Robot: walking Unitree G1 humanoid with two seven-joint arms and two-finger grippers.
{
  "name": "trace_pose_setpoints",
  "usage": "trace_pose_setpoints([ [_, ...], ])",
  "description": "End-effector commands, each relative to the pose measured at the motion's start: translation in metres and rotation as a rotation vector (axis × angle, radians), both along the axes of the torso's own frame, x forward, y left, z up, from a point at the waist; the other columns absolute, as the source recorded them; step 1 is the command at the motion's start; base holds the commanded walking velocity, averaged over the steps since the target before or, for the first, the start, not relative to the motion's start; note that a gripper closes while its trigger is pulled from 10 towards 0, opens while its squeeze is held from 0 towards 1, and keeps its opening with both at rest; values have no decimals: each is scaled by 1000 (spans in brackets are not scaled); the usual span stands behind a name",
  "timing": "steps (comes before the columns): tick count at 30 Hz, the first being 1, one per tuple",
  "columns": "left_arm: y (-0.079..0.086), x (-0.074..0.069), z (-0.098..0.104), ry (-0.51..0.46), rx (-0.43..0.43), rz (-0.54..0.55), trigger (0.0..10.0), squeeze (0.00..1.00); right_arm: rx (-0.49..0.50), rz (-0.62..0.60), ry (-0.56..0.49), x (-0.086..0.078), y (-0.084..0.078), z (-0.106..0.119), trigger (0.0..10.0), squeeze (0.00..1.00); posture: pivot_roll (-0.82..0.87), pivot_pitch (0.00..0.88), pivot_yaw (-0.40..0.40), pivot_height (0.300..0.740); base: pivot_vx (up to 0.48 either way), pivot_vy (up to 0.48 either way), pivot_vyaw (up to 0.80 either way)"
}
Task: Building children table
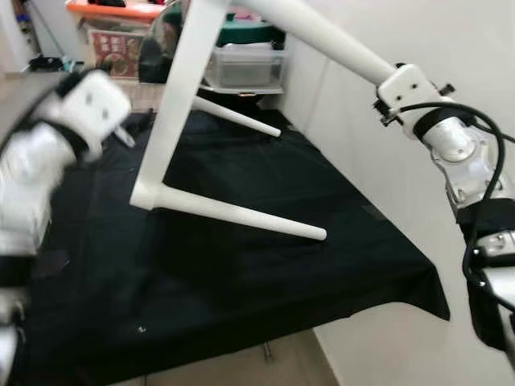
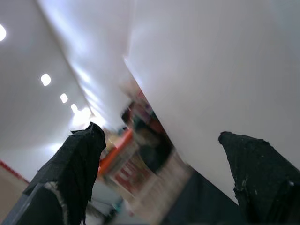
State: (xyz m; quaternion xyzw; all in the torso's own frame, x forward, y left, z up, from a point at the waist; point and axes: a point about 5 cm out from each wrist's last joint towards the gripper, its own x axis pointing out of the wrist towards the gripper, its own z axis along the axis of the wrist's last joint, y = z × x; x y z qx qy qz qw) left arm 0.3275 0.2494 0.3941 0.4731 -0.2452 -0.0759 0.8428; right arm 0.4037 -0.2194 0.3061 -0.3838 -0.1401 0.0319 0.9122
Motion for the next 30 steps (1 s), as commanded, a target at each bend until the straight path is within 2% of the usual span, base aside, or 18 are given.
trace_pose_setpoints([
  [1, -1, 5, -2, 39, 82, -1, 10000, 0, 312, -5, 217, 5, 6, -60, 0, 106, 108, 0, -43, 740, 0, 0, 0],
  [2, -1, 5, -2, 39, 82, -1, 10000, 0, 312, -5, 217, 5, 6, -60, 0, 106, 108, 0, -43, 740, 0, 0, 0],
  [3, 0, 9, 10, 32, 125, 18, 10000, 0, 392, -11, 241, 6, 12, -68, 0, 110, 113, 0, -38, 740, 0, 0, 0],
  [4, 1, 14, 29, 19, 193, 54, 10000, 0, 568, -33, 314, 4, 27, -92, 0, 106, 112, 0, -31, 740, 0, 0, 0],
  [5, 1, 14, 29, 19, 193, 54, 10000, 0, 568, -33, 314, 4, 27, -92, 0, 106, 112, 0, -31, 740, 0, 0, 0],
  [7, 2, 16, 37, 16, 203, 62, 10000, 0, 641, -40, 368, -1, 38, -114, 0, 106, 113, 0, -22, 740, 0, 0, 0],
  [9, 2, 16, 37, 16, 203, 62, 10000, 0, 641, -40, 368, -1, 38, -114, 0, 106, 113, 0, -22, 740, 0, 0, 0],
  [11, -4, 17, 35, 29, 139, 10, 10000, 0, 678, -29, 420, -9, 52, -136, 0, 110, 105, 0, -10, 740, 0, 0, 0],
  [14, -7, 18, 33, 38, 119, -15, 10000, 0, 692, -25, 436, -11, 56, -141, 0, 114, 105, 0, -10, 740, 0, 0, 0],
  [15, -19, 16, 16, 55, 124, -97, 10000, 0, 740, -20, 473, -16, 62, -147, 0, 114, 80, 0, -17, 740, 0, 0, 0],
  [18, -30, 10, 14, 37, 124, -158, 10000, 0, 749, -8, 495, -19, 67, -150, 0, 110, 74, 0, -22, 740, 0, 0, 0],
  [21, -34, 9, 21, 9, 117, -190, 10000, 0, 758, -5, 518, -24, 72, -153, 0, 106, 76, 0, -29, 740, 0, 0, 0],
  [25, -37, 2, 34, -44, 135, -217, 10000, 0, 744, 59, 574, -42, 103, -164, 0, 90, 81, 0, -36, 740, 0, 0, 0],
  [27, -36, 0, 36, -52, 132, -216, 10000, 0, 733, 66, 576, -45, 107, -165, 0, 90, 81, 0, -36, 740, 0, 0, 0],
  [28, -34, -6, 41, -81, 114, -213, 10000, 0, 729, 70, 590, -49, 114, -166, 0, 24, 78, 0, -36, 740, 0, 0, 0],
  [30, -33, -9, 42, -92, 104, -213, 10000, 0, 732, 65, 598, -50, 116, -166, 0, 24, 78, 0, -36, 740, 0, 0, 0],
])
